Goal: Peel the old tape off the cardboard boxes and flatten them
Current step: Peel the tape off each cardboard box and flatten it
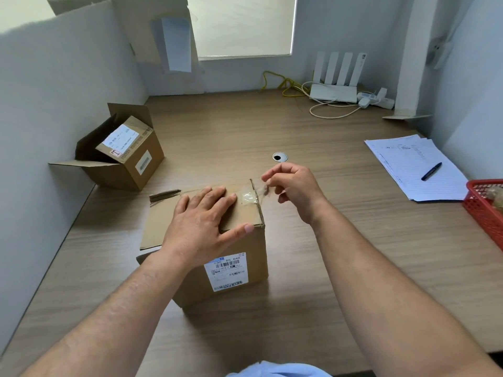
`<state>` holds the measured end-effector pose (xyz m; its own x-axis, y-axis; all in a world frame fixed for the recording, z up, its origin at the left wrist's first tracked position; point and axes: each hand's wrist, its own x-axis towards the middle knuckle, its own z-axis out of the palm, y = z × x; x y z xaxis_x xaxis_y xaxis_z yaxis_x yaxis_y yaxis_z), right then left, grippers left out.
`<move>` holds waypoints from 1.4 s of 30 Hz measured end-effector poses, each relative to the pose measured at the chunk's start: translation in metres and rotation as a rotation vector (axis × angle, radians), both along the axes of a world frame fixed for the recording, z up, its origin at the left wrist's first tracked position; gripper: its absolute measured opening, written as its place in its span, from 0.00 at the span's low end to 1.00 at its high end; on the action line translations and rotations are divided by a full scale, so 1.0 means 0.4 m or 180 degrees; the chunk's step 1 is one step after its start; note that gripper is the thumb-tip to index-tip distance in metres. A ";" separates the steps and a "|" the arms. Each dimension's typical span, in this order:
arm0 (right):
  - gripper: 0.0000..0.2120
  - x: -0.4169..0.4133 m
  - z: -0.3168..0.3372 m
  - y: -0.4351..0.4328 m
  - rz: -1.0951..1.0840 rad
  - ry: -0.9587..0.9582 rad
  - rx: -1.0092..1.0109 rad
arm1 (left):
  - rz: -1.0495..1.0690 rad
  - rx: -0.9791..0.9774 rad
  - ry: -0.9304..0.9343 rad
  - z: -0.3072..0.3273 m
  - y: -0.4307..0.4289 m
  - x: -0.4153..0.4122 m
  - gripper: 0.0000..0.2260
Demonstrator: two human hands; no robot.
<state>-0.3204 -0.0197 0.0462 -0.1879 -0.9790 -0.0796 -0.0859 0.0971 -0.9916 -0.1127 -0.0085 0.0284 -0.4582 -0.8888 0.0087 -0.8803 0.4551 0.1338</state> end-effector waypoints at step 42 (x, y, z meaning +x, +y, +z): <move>0.08 0.055 -0.025 0.056 -0.0104 0.0424 0.0065 | 0.0171 0.0131 -0.0033 0.013 0.028 -0.030 0.53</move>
